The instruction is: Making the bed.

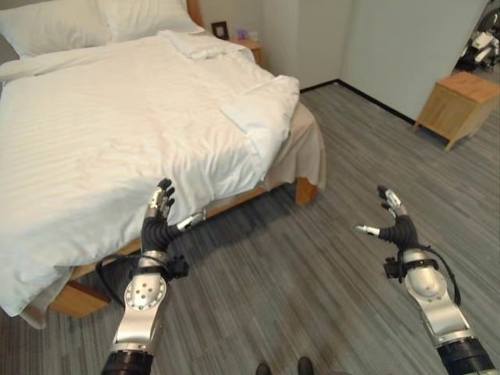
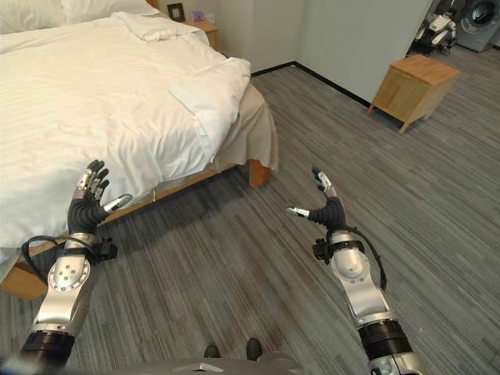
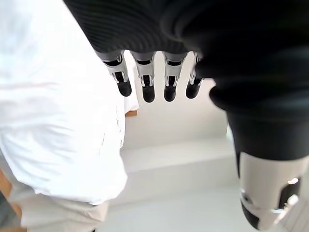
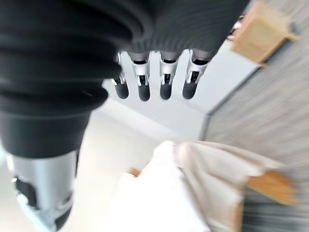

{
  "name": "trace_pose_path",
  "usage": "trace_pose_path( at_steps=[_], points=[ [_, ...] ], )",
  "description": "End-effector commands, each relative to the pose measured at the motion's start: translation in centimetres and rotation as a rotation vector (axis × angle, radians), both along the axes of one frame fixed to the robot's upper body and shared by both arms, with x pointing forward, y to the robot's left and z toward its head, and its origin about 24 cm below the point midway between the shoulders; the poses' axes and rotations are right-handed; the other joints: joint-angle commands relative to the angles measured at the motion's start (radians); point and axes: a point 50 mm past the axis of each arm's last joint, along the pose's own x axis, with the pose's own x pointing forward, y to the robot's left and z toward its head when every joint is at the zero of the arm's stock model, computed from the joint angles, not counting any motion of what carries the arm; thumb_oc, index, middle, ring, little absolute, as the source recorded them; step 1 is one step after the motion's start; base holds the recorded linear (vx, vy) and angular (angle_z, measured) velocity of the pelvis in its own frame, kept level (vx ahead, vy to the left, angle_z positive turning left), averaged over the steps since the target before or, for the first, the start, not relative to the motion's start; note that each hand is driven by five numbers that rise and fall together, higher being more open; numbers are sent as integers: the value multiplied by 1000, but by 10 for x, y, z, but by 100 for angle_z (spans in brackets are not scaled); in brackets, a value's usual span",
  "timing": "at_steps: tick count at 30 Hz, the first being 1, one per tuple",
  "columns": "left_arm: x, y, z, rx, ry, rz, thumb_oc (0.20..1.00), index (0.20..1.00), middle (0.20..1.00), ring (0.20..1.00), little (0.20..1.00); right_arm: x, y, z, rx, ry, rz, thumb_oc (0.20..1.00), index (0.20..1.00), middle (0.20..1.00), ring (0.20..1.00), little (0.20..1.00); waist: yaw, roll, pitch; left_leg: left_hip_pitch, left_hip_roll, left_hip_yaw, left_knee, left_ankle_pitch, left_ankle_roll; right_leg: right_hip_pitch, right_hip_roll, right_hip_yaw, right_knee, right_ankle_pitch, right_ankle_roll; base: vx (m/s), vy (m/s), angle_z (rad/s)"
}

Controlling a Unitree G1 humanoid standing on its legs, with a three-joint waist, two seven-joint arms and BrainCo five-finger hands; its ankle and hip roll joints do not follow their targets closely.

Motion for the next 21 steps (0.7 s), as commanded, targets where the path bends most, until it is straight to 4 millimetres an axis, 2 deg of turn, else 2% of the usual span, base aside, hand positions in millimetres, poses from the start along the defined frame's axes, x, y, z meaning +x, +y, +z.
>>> trace_pose_path(
  at_steps=[1,2,3,4,5,6,7,8,9,10,11,12,14,16,17,18,19,20,21],
  points=[
    [-4,11,3,27,-14,-5,1000,1000,1000,1000,1000,3,17,15,20,-104,68,1000,1000,1000,1000,1000,7,-45,-24,-21,-55,-29,11,-56,38,-36,-13,63,53,-27,48,-19,32,-6],
    [-6,10,-4,-2,16,-7,1000,1000,1000,1000,1000,4,21,14,24,-96,83,1000,1000,1000,1000,1000,18,-45,-9,-22,-53,-22,11,-58,45,-64,-5,52,110,-49,51,-11,57,-30],
    [-9,11,-12,15,66,-8,1000,1000,1000,1000,1000,3,24,9,35,-72,97,1000,1000,1000,1000,1000,34,-46,12,-17,-53,-23,11,-58,52,-108,-2,22,226,-62,71,14,106,-31],
    [-11,11,-20,22,108,6,1000,1000,1000,1000,1000,5,27,6,33,-47,102,1000,1000,1000,1000,1000,33,-44,43,5,-58,-23,13,-67,63,-202,-19,-3,438,11,127,32,86,-35],
    [-11,11,-20,22,108,6,1000,1000,1000,1000,1000,5,27,6,33,-47,102,1000,1000,1000,1000,1000,33,-44,42,3,-58,-23,13,-66,63,-204,-19,-3,438,12,127,67,91,-15],
    [-11,12,-23,31,129,18,1000,1000,1000,1000,1000,6,27,5,24,-41,101,1000,1000,1000,1000,1000,30,-37,61,16,-53,-27,13,-73,66,-243,-17,-15,506,46,144,157,70,6],
    [-12,11,-25,22,135,32,1000,1000,1000,1000,1000,5,26,4,21,-37,90,1000,1000,1000,1000,1000,16,-24,84,34,-41,-48,11,-79,65,-337,-8,-35,588,37,132,363,53,18],
    [-8,9,-27,0,136,34,1000,1000,1000,1000,1000,5,23,3,18,-30,78,1000,1000,1000,1000,1000,-4,-29,94,53,-49,-69,11,-104,60,-378,-6,-55,486,0,107,322,23,48],
    [-8,9,-27,0,136,34,1000,1000,1000,1000,1000,5,23,3,18,-30,78,1000,1000,1000,1000,1000,-6,-28,95,54,-48,-72,11,-105,60,-375,-6,-58,484,0,106,467,-70,50],
    [-6,10,-22,-5,118,21,1000,1000,1000,1000,1000,4,21,6,6,-40,78,1000,1000,1000,1000,1000,-16,-43,102,78,-60,-85,11,-135,49,-389,-23,-78,302,3,98,442,-93,67],
    [-2,11,-20,-1,111,19,1000,1000,1000,1000,1000,5,20,6,5,-42,73,1000,1000,1000,1000,1000,-28,-50,105,103,-59,-93,11,-158,37,-398,-41,-97,186,30,96,458,-91,64],
    [-2,11,-20,-1,110,18,1000,1000,1000,1000,1000,5,20,6,5,-43,73,1000,1000,1000,1000,1000,-31,-44,107,106,-52,-97,11,-162,36,-384,-36,-105,166,38,95,349,-74,70],
    [4,11,-19,4,102,28,1000,1000,1000,1000,1000,8,20,11,13,-62,65,1000,1000,1000,1000,1000,-50,-44,108,151,-36,-106,11,-209,15,-422,-60,-144,50,82,114,417,-101,16],
    [4,9,-23,-8,109,26,1000,1000,1000,1000,1000,7,20,12,-1,-66,71,1000,1000,1000,1000,1000,-70,-33,98,210,-25,-125,11,-261,8,-429,-68,-170,31,104,120,600,-125,-28],
    [2,7,-26,-10,117,26,1000,1000,1000,1000,1000,5,20,11,-12,-62,81,1000,1000,1000,1000,1000,-79,-30,84,242,-27,-129,11,-281,8,-419,-70,-179,41,115,112,941,-162,8],
    [-6,6,-36,-21,154,31,1000,1000,1000,1000,1000,1,21,4,-25,-29,108,1000,1000,1000,1000,1000,-96,-2,64,263,4,-122,111,-233,-20,-382,-52,-189,69,125,82,724,-127,27],
    [-6,6,-36,-21,154,31,1000,1000,1000,1000,1000,1,21,4,-25,-29,108,1000,1000,1000,1000,1000,-99,-5,62,259,0,-124,113,-231,-20,-384,-57,-189,68,127,82,658,-106,32],
    [-9,5,-39,-34,166,26,1000,1000,1000,1000,1000,0,21,1,-25,-13,117,1000,1000,1000,1000,1000,-99,8,62,223,9,-90,228,-191,-44,-352,-50,-190,73,121,72,491,-188,33],
    [-9,4,-39,-44,163,19,1000,1000,1000,1000,1000,2,24,1,-25,-7,138,1000,1000,1000,1000,1000,-92,-3,72,53,15,-50,592,-20,-91,-281,-45,-192,65,111,30,644,-289,33]
  ],
)
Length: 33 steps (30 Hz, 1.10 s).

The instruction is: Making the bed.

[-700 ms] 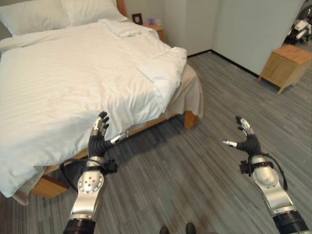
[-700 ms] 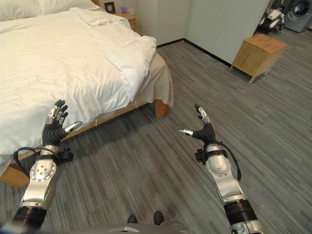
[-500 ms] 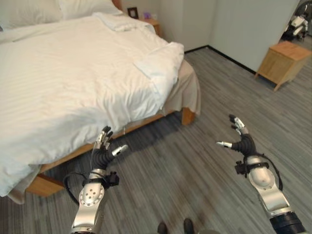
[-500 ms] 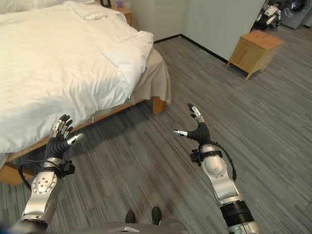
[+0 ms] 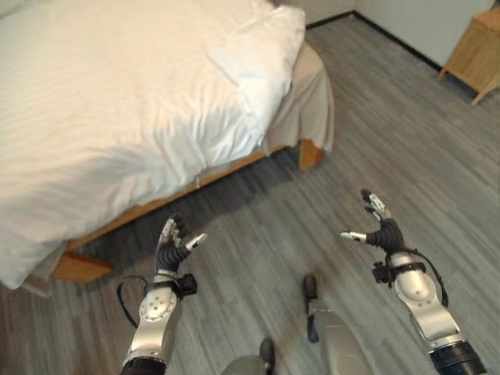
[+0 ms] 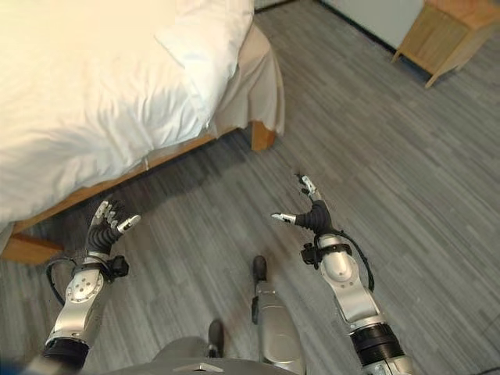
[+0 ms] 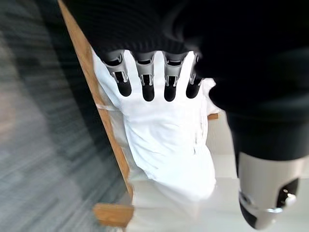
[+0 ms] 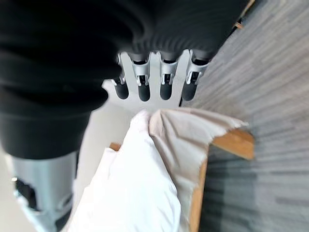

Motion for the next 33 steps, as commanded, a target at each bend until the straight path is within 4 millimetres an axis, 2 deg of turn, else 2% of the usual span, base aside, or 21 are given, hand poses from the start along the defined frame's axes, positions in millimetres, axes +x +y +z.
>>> trace_pose_path(
  at_steps=[1,2,3,4,6,7,8,9,10,11,14,17,18,21,23,24,26,28,29,30,33],
  points=[
    [19,8,39,28,-190,-9,1000,1000,1000,1000,1000,17,10,32,-8,-146,86,1000,1000,1000,1000,1000,14,-23,24,-105,-15,-1,608,325,-68,126,37,6,-219,132,-49,446,-267,29],
    [20,8,39,29,-191,-9,1000,1000,1000,1000,1000,18,10,32,-7,-147,86,1000,1000,1000,1000,1000,11,-27,22,-114,-20,-4,612,328,-68,121,32,4,-220,134,-48,230,-217,16],
    [25,8,47,44,-224,-14,1000,1000,1000,1000,1000,21,9,37,-1,-167,71,1000,1000,1000,1000,1000,31,-52,44,-220,-24,21,739,304,-63,157,22,14,-235,119,-63,402,-197,-65],
    [31,3,57,34,-269,-32,1000,1000,1000,1000,1000,27,9,45,-21,-195,69,1000,1000,1000,1000,1000,67,-67,53,-318,-14,75,732,225,-35,205,18,29,-248,79,-59,587,-179,-84],
    [32,2,61,25,-291,-30,1000,1000,1000,1000,1000,30,8,49,-40,-208,66,1000,1000,1000,1000,1000,88,-75,54,-370,-28,102,651,206,-24,228,12,47,-257,59,-47,493,24,-86],
    [30,4,68,14,-329,-18,1000,1000,1000,1000,1000,33,10,51,-64,-218,73,1000,1000,1000,1000,1000,123,-63,48,-386,-46,112,425,186,-5,276,19,90,-259,31,-30,327,98,-71],
    [30,4,68,15,-329,-18,1000,1000,1000,1000,1000,33,10,51,-64,-218,74,1000,1000,1000,1000,1000,124,-69,48,-381,-51,115,413,195,-4,275,14,92,-259,32,-30,686,198,-96],
    [26,8,73,14,-356,5,1000,1000,1000,1000,1000,34,7,53,-85,-221,72,1000,1000,1000,1000,1000,144,-57,39,-363,-15,146,124,234,2,339,18,100,-259,-12,-26,345,96,-55],
    [27,8,73,14,-357,5,1000,1000,1000,1000,1000,34,7,53,-85,-222,72,1000,1000,1000,1000,1000,146,-60,40,-356,-18,149,108,245,2,338,15,101,-259,-10,-26,654,164,-70],
    [28,11,77,24,-367,13,1000,1000,1000,1000,1000,35,1,57,-125,-235,48,1000,1000,1000,1000,1000,148,-52,32,-368,37,216,-7,315,-11,386,25,81,-256,-41,-35,454,111,-29],
    [26,14,76,39,-346,7,1000,1000,1000,1000,1000,34,-3,61,-160,-247,36,1000,1000,1000,1000,1000,148,-53,22,-299,44,255,-96,330,3,426,30,67,-224,-76,-34,380,109,-21],
    [24,22,79,109,-338,50,1000,1000,1000,1000,1000,30,0,60,-169,-255,39,1000,1000,1000,1000,1000,155,-71,-12,-222,-5,230,-154,324,40,416,19,38,-44,-73,8,431,149,4],
    [22,29,91,127,-405,150,1000,1000,1000,1000,1000,32,8,58,-161,-254,40,1000,1000,1000,1000,1000,150,-73,1,-177,-8,222,-164,308,61,323,0,32,169,21,73,248,113,-13],
    [16,40,98,120,-466,335,1000,1000,1000,1000,1000,31,15,46,-138,-220,24,1000,1000,1000,1000,1000,145,-65,12,-146,7,197,-175,294,67,212,-1,38,316,29,72,200,54,31],
    [12,51,109,167,-506,417,1000,1000,1000,1000,1000,30,16,35,-119,-179,4,1000,1000,1000,1000,1000,151,-64,10,-140,14,181,-175,279,60,180,-38,26,232,-19,46,310,-52,76],
    [8,62,118,268,-515,461,1000,1000,1000,1000,1000,31,19,34,-105,-172,22,1000,1000,1000,1000,1000,143,-62,3,-134,23,162,-175,260,50,181,-62,29,98,-42,34,365,-151,90],
    [11,71,128,386,-509,476,1000,1000,1000,1000,1000,32,20,34,-105,-167,38,1000,1000,1000,1000,1000,131,-64,2,-120,17,126,-175,237,43,149,-75,91,-80,-11,40,304,-125,70],
    [11,71,128,390,-509,478,1000,1000,1000,1000,1000,32,21,34,-104,-168,38,1000,1000,1000,1000,1000,129,-64,2,-119,19,125,-175,233,43,161,-74,88,-102,-2,41,197,-53,54],
    [17,79,130,532,-441,468,1000,1000,1000,1000,1000,33,21,31,-106,-149,47,1000,1000,1000,1000,1000,111,-59,7,-90,9,69,-175,204,35,135,-49,217,-193,41,70,348,-146,91],
    [20,78,136,598,-437,428,1000,1000,1000,1000,1000,35,24,33,-121,-159,60,1000,1000,1000,1000,1000,108,-69,9,-99,-4,46,-175,214,32,141,-38,286,-210,63,70,410,-190,108],
    [24,77,141,627,-448,429,1000,1000,1000,1000,1000,40,29,37,-135,-171,75,1000,1000,1000,1000,1000,104,-73,3,-101,-13,10,-175,209,33,154,-43,294,-229,77,62,151,-110,130]
  ],
)
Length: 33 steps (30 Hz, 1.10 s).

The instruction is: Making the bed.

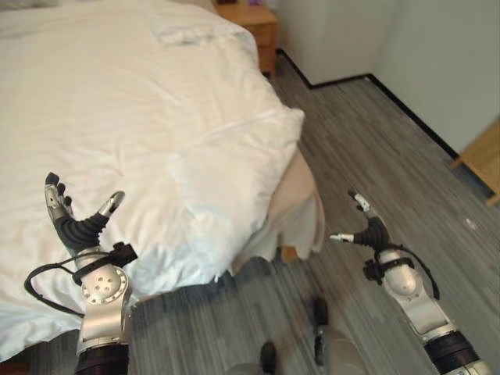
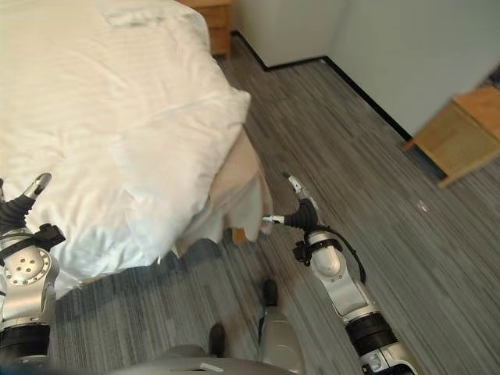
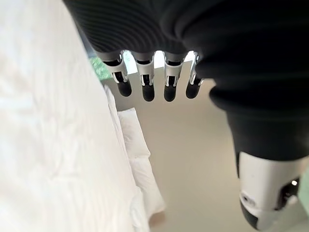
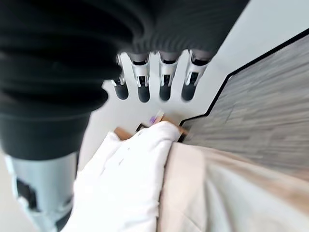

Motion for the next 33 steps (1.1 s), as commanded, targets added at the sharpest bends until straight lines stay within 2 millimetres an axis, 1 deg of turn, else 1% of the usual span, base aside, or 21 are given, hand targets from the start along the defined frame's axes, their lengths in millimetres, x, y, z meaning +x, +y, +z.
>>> trace_pose_path(
  at_steps=[1,3,4,5,8,9,10,11,12,13,15,16,17,18,20,21,23,24,28,31,33],
  points=[
    [2,-8,23,137,-49,-31,1000,1000,1000,1000,1000,20,14,33,7,-143,52,1000,1000,1000,1000,1000,4,-9,-10,-73,71,75,-29,18,-28,93,-30,-32,3,15,19,235,-165,68],
    [9,-4,23,161,-12,-6,1000,1000,1000,1000,1000,21,13,25,-19,-103,57,1000,1000,1000,1000,1000,-13,3,-32,-71,86,74,-29,10,-48,117,-37,-74,-13,11,15,265,-163,53],
    [10,-4,23,162,-12,-6,1000,1000,1000,1000,1000,21,13,25,-18,-103,57,1000,1000,1000,1000,1000,-15,4,-32,-72,87,71,-29,10,-49,118,-37,-77,-13,10,14,299,-153,53],
    [15,1,29,221,22,12,1000,1000,1000,1000,1000,16,12,20,-16,-74,67,1000,1000,1000,1000,1000,-35,16,-41,-64,103,79,-29,6,-63,132,-35,-105,-15,1,9,211,-82,50],
    [18,4,35,286,46,24,1000,1000,1000,1000,1000,6,7,9,-19,-29,70,1000,1000,1000,1000,1000,-54,28,-41,-52,108,89,-29,8,-72,152,-35,-134,-17,-12,2,135,-42,36],
    [29,0,47,356,49,20,1000,1000,1000,1000,1000,-1,2,3,-31,-1,71,1000,1000,1000,1000,1000,-83,28,-16,-101,111,201,28,39,-80,175,-71,-188,-18,-20,-1,94,-1,19],
    [29,4,47,377,77,33,1000,1000,1000,1000,1000,-4,1,0,-25,12,73,1000,1000,1000,1000,1000,-94,32,-15,-114,116,250,33,31,-77,177,-77,-200,-18,-21,3,35,16,43],
    [29,4,46,377,78,33,1000,1000,1000,1000,1000,-4,2,0,-25,12,73,1000,1000,1000,1000,1000,-93,32,-16,-114,116,253,33,30,-76,175,-77,-198,-18,-21,3,139,51,73],
    [25,26,44,454,194,114,1000,1000,1000,1000,1000,-13,2,-5,-30,38,101,1000,1000,1000,1000,1000,-122,58,-29,-83,124,294,-26,32,-75,170,-61,-190,-18,-27,9,119,41,61],
    [25,26,43,455,195,114,1000,1000,1000,1000,1000,-13,2,-6,-30,39,102,1000,1000,1000,1000,1000,-121,58,-30,-82,125,295,-27,31,-76,170,-60,-189,-18,-27,9,156,34,24],
    [35,35,51,520,247,147,1000,1000,1000,1000,1000,-21,1,-11,-23,65,117,1000,1000,1000,1000,1000,-160,68,-33,-85,142,325,-29,42,-88,158,-57,-182,-18,-19,12,69,-20,-24],
    [36,40,50,524,283,167,1000,1000,1000,1000,1000,-23,3,-11,-9,67,129,1000,1000,1000,1000,1000,-173,71,-27,-94,148,332,-29,50,-93,148,-57,-177,-18,-15,13,23,-26,-63],
    [41,47,56,559,314,187,1000,1000,1000,1000,1000,-28,2,-11,9,68,136,1000,1000,1000,1000,1000,-202,77,-18,-118,160,343,-29,62,-107,117,-57,-170,-18,-10,14,-2,-15,-56],
    [42,46,56,560,313,186,1000,1000,1000,1000,1000,-28,2,-11,10,68,135,1000,1000,1000,1000,1000,-201,77,-21,-121,160,342,-29,63,-107,114,-56,-170,-18,-9,14,-3,-18,-24],
    [41,64,55,598,400,253,1000,1000,1000,1000,1000,-33,-1,-11,23,69,150,1000,1000,1000,1000,1000,-240,95,-2,-139,173,367,-29,71,-117,79,-46,-153,-18,-6,15,21,-16,-18],
    [42,64,56,598,398,252,1000,1000,1000,1000,1000,-33,-1,-10,24,68,149,1000,1000,1000,1000,1000,-238,95,-3,-140,174,368,-29,71,-117,77,-46,-152,-18,-5,15,43,-6,-40],
    [40,82,60,633,474,324,1000,1000,1000,1000,1000,-38,0,-10,31,76,186,1000,1000,1000,1000,1000,-271,112,18,-159,181,395,-29,76,-124,42,-37,-128,-18,2,18,20,6,-45],
    [40,82,61,634,473,323,1000,1000,1000,1000,1000,-38,0,-10,31,76,185,1000,1000,1000,1000,1000,-269,112,18,-160,181,395,-29,76,-124,42,-37,-128,-18,2,18,6,-5,-45],
    [37,105,72,664,575,415,1000,1000,1000,1000,1000,-40,3,-7,23,64,248,1000,1000,1000,1000,1000,-307,134,41,-196,190,425,-29,90,-133,-12,-23,-99,-18,18,20,19,-10,-36],
    [34,116,81,658,607,460,1000,1000,1000,1000,1000,-39,7,-1,17,38,280,1000,1000,1000,1000,1000,-323,142,56,-224,198,444,-29,98,-139,-50,-9,-85,-18,25,23,2,-26,-30],
    [30,122,81,655,645,476,1000,1000,1000,1000,1000,-37,10,2,16,21,300,1000,1000,1000,1000,1000,-331,144,64,-242,204,455,-29,101,-141,-73,2,-71,-18,30,23,15,-40,-19]
  ],
)
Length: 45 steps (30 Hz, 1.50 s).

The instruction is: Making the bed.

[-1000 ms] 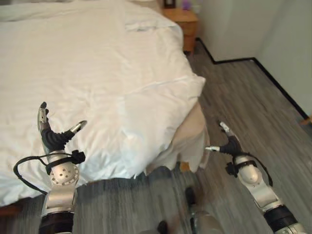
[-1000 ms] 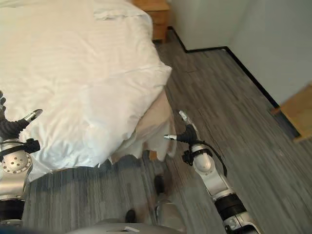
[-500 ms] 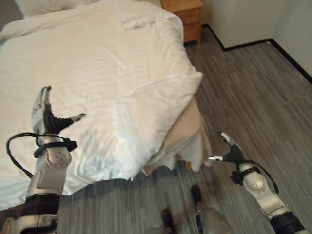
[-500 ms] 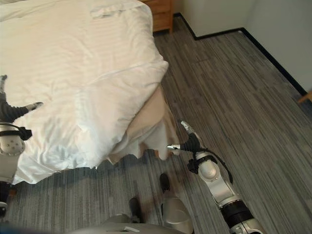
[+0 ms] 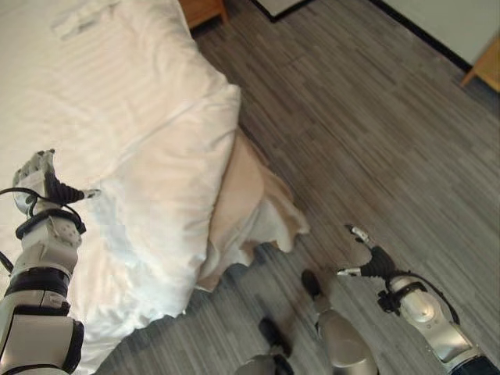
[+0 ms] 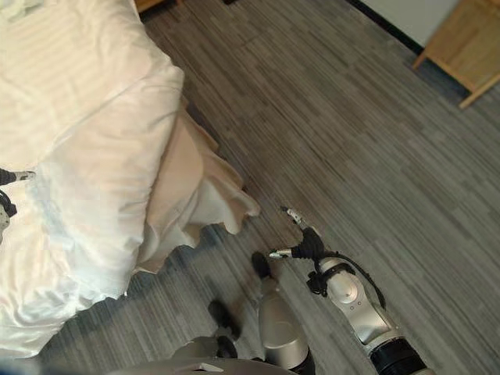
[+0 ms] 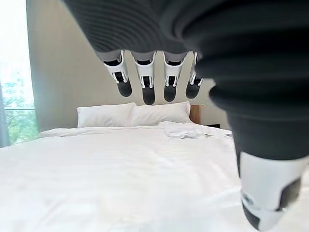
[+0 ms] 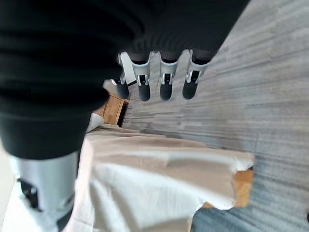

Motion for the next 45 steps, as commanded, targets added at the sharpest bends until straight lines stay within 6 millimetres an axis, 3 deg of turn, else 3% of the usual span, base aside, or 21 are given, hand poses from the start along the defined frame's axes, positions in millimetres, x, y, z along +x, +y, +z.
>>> trace_pose_path(
  at_steps=[1,6,7,11,12,13,14,20,21,23,25,27,28,30,31,34,36,38,40,42,45],
  points=[
    [-23,30,23,95,47,119,1000,1000,1000,1000,1000,0,25,21,113,-114,119,1000,1000,1000,1000,1000,-24,-62,-39,-51,52,-40,6,34,-47,2,-45,15,12,-48,94,13,-48,-15],
    [-55,44,-41,-51,291,217,1000,1000,1000,1000,1000,4,33,28,105,-136,160,1000,1000,1000,1000,1000,-33,-68,-17,-80,65,-27,6,47,-56,-39,-31,30,12,-37,89,12,-43,-30],
    [-67,43,-70,-144,365,247,1000,1000,1000,1000,1000,8,36,30,97,-145,171,1000,1000,1000,1000,1000,-37,-72,-11,-90,68,-21,6,48,-57,-51,-24,38,12,-34,86,15,-28,-11],
    [-82,37,-106,-268,437,276,1000,1000,1000,1000,1000,11,37,32,94,-145,178,1000,1000,1000,1000,1000,-42,-75,-6,-100,76,-17,6,47,-59,-66,-19,46,12,-32,82,46,-2,-13],
    [-91,33,-122,-315,482,287,937,937,937,937,937,12,37,31,101,-135,176,1000,1000,1000,1000,1000,-39,-66,-8,-94,76,-28,6,18,-62,-60,-18,47,12,-55,88,-10,-20,-5],
    [-95,31,-129,-345,496,293,482,482,482,482,482,12,36,31,103,-129,174,1000,1000,1000,1000,1000,-40,-65,-7,-97,77,-30,6,18,-63,-63,-16,49,12,-56,86,67,28,-7],
    [-104,27,-143,-394,542,307,200,200,200,200,200,12,36,30,115,-113,170,1000,1000,1000,1000,1000,-43,-62,-11,-104,82,-30,6,18,-65,-70,-15,46,12,-54,82,-15,-34,-6],
    [-96,32,-128,-383,502,289,200,200,200,200,200,11,32,27,128,-89,158,1000,1000,1000,1000,1000,-44,-48,-25,-102,85,-33,6,16,-66,-64,-10,44,12,-58,74,-2,-12,0],
    [-54,34,-73,-272,330,188,200,200,200,200,200,8,28,24,115,-75,151,1000,1000,1000,1000,1000,-43,-37,-33,-94,81,-42,6,16,-65,-50,-10,38,12,-62,72,-93,-86,1],
    [-37,30,-50,-228,254,138,200,200,200,200,200,7,26,23,112,-76,144,1000,1000,1000,1000,1000,-43,-44,-32,-99,79,-36,6,44,-62,-53,-10,35,12,-40,66,-90,-99,7],
    [24,-21,51,9,-98,-149,200,200,200,200,200,-2,23,13,120,-50,116,1000,1000,1000,1000,1000,-35,-39,-44,-68,67,-54,6,38,-58,-13,-17,17,12,-52,69,-12,-86,17],
    [34,-40,70,57,-173,-228,200,200,200,200,200,-4,23,8,125,-33,106,1000,1000,1000,1000,1000,-33,-42,-48,-57,65,-59,6,36,-57,0,-21,12,12,-55,70,-17,-61,24],
    [48,-81,97,113,-294,-393,200,200,200,200,200,-9,23,1,131,-6,98,1000,1000,1000,1000,1000,-33,-45,-59,-40,59,-66,6,30,-55,20,-26,6,12,-60,75,-7,-41,19],
    [53,-100,105,128,-336,-464,200,200,200,200,200,-12,24,-4,135,16,98,1000,1000,1000,1000,1000,-35,-47,-64,-30,55,-66,6,27,-53,31,-28,6,12,-62,78,-19,-54,12],
    [63,-141,114,120,-407,-614,200,200,200,200,200,-17,26,-14,130,58,102,1000,1000,1000,1000,1000,-39,-50,-69,-9,49,-67,6,18,-49,48,-34,7,12,-64,85,-28,-57,12],
    [68,-175,113,81,-446,-745,200,200,200,200,200,-21,27,-23,111,101,111,1000,1000,1000,1000,1000,-44,-47,-68,16,36,-60,6,6,-42,64,-38,17,12,-64,94,-24,-14,8],
    [68,-218,103,3,-473,-913,200,200,200,200,200,-25,31,-35,78,151,131,1000,1000,1000,1000,1000,-60,-37,-60,44,20,-32,6,-10,-29,71,-41,49,12,-57,105,-58,35,-11],
    [67,-229,95,-32,-470,-953,200,200,200,200,200,-27,32,-39,66,173,140,1000,1000,1000,1000,1000,-63,-33,-54,54,15,-17,6,-16,-25,69,-41,66,12,-52,109,-57,41,-29],
    [69,-252,60,-183,-391,-1022,200,200,200,200,200,-30,35,-50,20,223,163,1000,1000,1000,1000,1000,-85,-27,-31,73,0,30,6,-25,-15,56,-39,113,12,-35,117,-64,79,-62],
    [71,-262,29,-274,-285,-1035,1000,1000,1000,1000,1000,-29,37,-58,-5,264,172,1000,1000,1000,1000,1000,-88,-17,-23,86,-5,49,8,-60,-10,53,-42,131,12,-47,127,10,83,-59],
    [68,-277,-30,-538,-133,-1019,1000,1000,1000,1000,1000,-25,39,-69,-39,310,163,1000,1000,1000,1000,1000,-96,-19,-14,73,-3,86,39,-86,-6,28,-45,157,16,-33,132,-77,-32,-66]
  ],
)
